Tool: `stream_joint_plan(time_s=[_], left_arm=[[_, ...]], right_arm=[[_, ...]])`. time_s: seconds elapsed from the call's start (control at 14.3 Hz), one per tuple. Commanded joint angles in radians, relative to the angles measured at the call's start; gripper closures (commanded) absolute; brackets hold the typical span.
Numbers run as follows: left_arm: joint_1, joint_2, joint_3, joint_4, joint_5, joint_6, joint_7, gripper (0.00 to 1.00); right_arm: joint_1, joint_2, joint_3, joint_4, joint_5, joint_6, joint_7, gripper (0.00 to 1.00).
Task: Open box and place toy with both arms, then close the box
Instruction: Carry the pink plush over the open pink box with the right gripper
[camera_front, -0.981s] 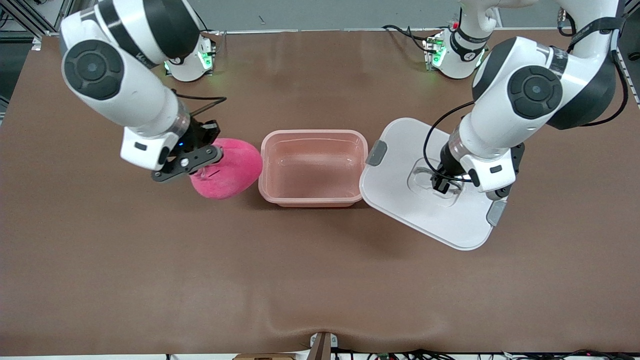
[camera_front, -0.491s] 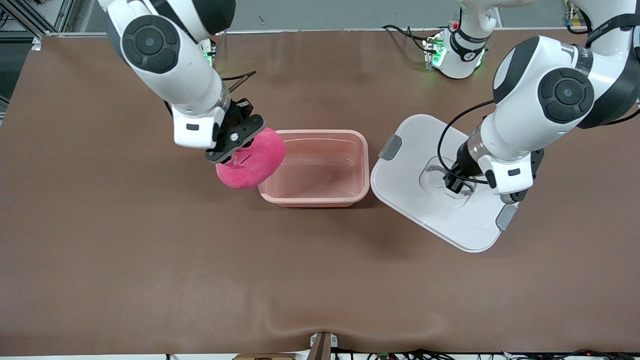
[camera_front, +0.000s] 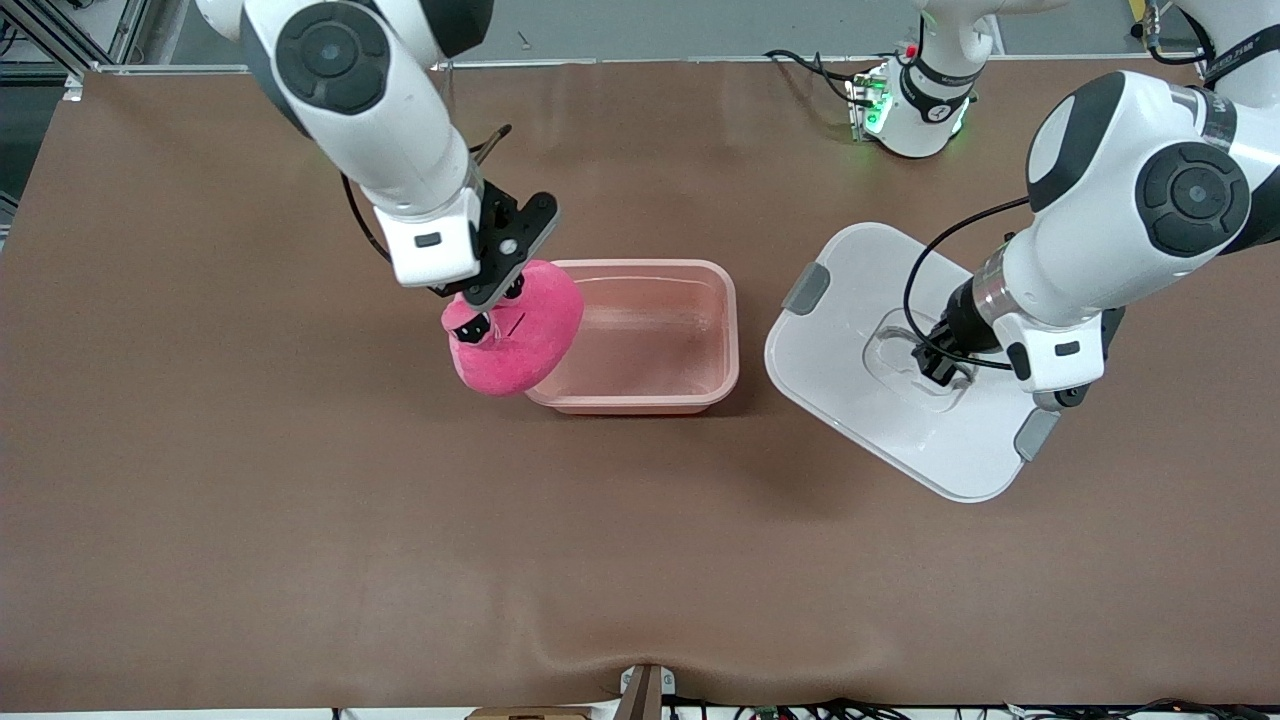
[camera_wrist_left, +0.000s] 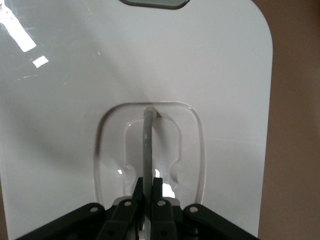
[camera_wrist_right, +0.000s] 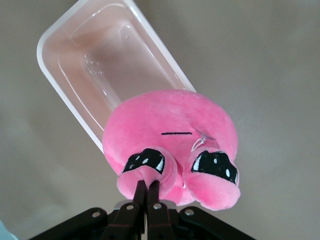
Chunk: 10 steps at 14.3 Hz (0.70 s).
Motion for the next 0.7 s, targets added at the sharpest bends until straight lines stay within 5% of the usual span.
stream_joint_plan(time_s=[0.0, 0.21, 0.63], left_arm=[[0.013, -0.029, -0.006, -0.013, -0.021, -0.015, 0.038, 1.0], [0.025, -0.029, -0.008, -0.013, -0.021, -0.016, 0.041, 1.0], [0.039, -0.032, -0.008, -0.013, -0.021, -0.026, 0.073, 1.0]], right_arm=[[0.028, -0.018, -0.009, 0.005, -0.026, 0.027, -0.159, 1.0], [0.08, -0.016, -0.011, 0.007, -0.047, 0.059, -0.275, 1.0], [0.221, -0.013, -0.011, 0.001, -0.226, 0.105, -0.376, 1.0]])
